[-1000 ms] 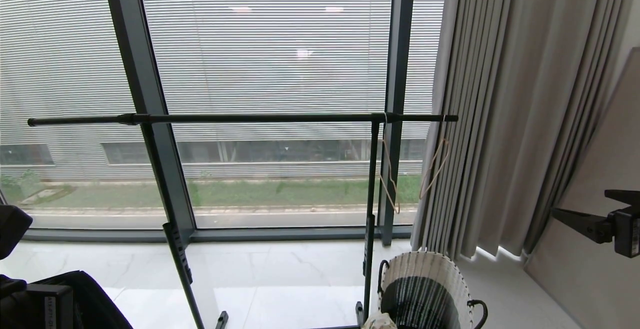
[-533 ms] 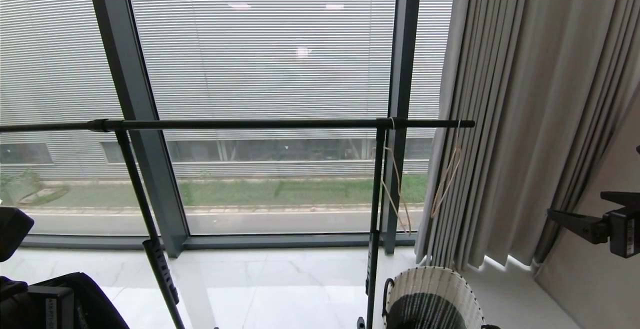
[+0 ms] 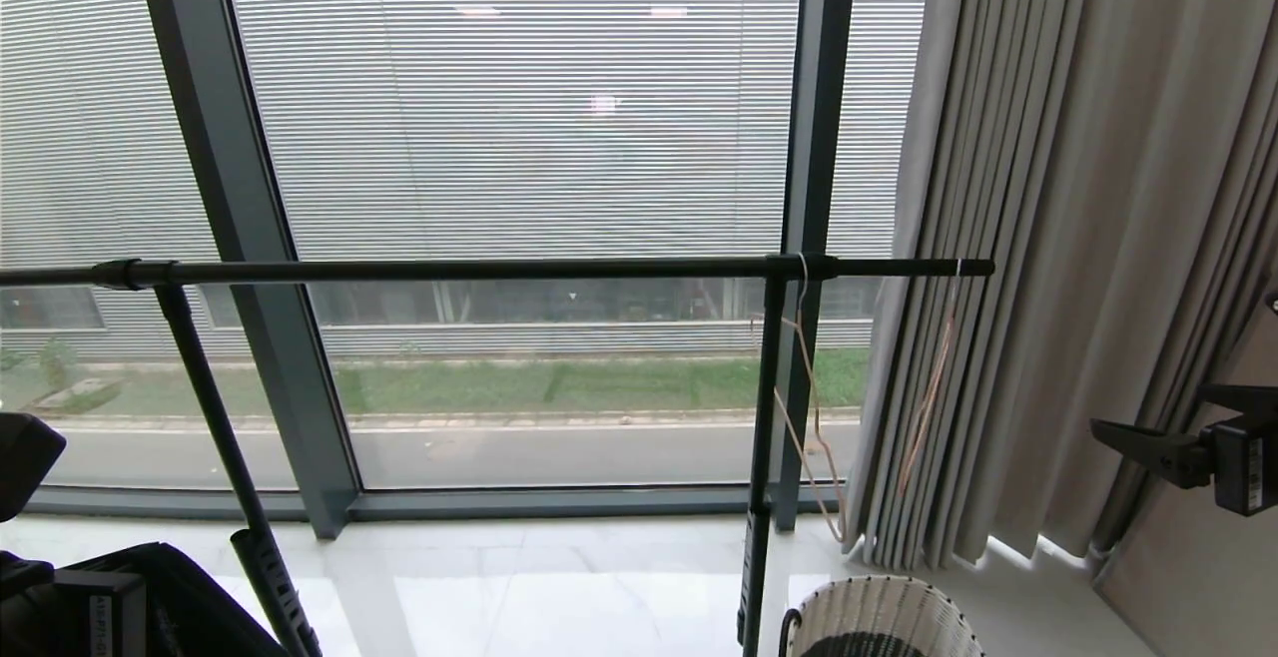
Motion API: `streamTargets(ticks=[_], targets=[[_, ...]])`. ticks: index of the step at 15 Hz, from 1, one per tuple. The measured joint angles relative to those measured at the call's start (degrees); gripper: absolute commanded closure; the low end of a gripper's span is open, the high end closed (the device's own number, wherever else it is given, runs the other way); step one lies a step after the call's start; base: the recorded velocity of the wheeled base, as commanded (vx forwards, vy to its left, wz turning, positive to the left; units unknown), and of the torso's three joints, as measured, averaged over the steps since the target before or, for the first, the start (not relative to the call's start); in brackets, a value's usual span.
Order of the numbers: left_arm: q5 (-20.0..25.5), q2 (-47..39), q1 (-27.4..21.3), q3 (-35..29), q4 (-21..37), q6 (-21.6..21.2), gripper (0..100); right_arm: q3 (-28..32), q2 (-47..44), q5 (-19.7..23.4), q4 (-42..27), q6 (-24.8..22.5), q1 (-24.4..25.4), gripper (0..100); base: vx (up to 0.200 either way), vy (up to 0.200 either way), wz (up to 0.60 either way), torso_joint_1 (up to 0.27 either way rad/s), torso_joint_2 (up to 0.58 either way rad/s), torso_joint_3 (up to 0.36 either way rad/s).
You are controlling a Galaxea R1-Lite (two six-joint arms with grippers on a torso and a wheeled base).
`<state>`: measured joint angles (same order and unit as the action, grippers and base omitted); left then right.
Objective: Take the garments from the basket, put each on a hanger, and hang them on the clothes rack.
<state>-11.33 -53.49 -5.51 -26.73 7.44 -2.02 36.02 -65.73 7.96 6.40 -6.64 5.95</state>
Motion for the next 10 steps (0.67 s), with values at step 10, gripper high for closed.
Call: streamTargets(ticks=[10], targets=[[0.0, 0.0, 0.0, 0.4, -2.6, 0.0, 100, 7.2, -17.0, -4.3, 7.0, 4.4, 5.5, 0, 0.0, 0.0, 0.0, 0.0, 0.0, 0.0]])
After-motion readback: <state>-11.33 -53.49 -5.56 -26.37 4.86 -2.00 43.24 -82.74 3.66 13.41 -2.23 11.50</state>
